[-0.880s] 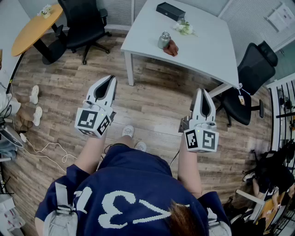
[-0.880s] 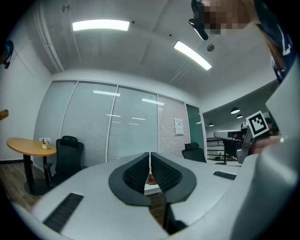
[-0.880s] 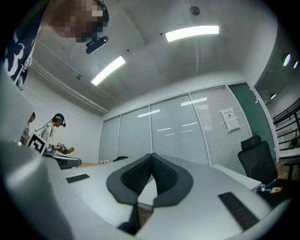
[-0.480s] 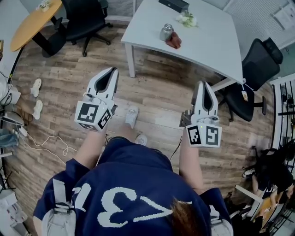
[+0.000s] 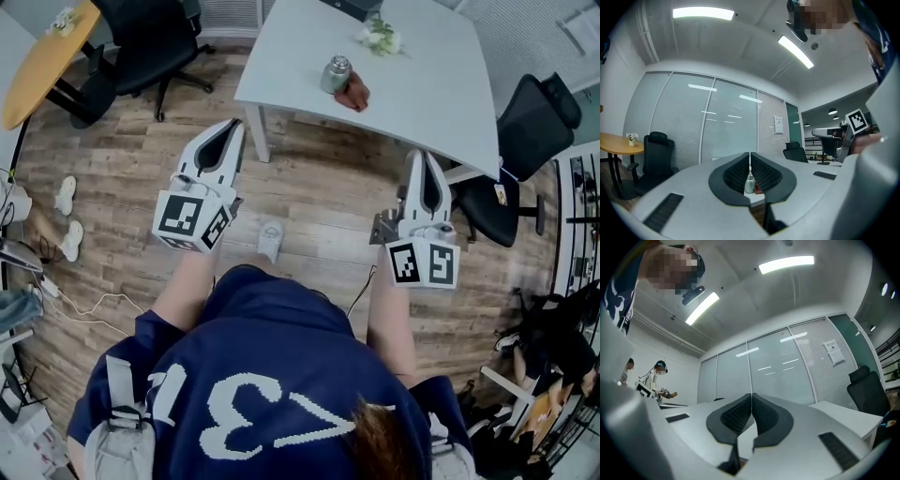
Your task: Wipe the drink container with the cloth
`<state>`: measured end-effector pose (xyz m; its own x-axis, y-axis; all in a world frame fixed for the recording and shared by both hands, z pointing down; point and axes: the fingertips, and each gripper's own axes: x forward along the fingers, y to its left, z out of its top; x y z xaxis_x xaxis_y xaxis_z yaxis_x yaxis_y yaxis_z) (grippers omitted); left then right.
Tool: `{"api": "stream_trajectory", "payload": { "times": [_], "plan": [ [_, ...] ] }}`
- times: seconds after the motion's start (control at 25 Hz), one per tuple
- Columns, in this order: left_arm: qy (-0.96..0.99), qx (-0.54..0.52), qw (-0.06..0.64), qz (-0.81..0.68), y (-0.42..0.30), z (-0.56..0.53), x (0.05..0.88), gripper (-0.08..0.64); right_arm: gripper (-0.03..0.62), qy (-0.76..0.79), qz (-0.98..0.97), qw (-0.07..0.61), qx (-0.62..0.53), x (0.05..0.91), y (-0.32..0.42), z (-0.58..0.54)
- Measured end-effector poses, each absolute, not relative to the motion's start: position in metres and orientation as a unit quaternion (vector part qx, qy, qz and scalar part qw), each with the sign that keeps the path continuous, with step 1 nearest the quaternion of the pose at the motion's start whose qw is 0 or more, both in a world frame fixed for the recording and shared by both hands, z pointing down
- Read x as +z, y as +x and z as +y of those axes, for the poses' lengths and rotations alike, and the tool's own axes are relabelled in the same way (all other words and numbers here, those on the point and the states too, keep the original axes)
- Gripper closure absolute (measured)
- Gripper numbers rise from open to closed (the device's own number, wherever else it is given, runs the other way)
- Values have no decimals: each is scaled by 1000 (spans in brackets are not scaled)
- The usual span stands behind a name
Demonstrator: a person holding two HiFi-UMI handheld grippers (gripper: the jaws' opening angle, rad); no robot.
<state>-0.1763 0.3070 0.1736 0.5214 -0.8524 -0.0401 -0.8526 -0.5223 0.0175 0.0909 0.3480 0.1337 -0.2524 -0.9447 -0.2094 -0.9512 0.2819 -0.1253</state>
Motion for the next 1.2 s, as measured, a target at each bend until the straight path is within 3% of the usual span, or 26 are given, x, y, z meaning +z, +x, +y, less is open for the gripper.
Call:
{"api": "stream_trajectory", "payload": {
  "times": [0.36,0.8,1.2],
  "plan": [
    [-892,27,17,451,-178,187,161,537,566,-619,774,133,23,120,78,246],
    [-902,20,-18,432,-172,125,192,537,566,-629,769,116,2,138,83,183],
    [-905,10,-10,425,-138,58,194,537,566,-595,794,125,-6,139,103,84]
  ]
}}
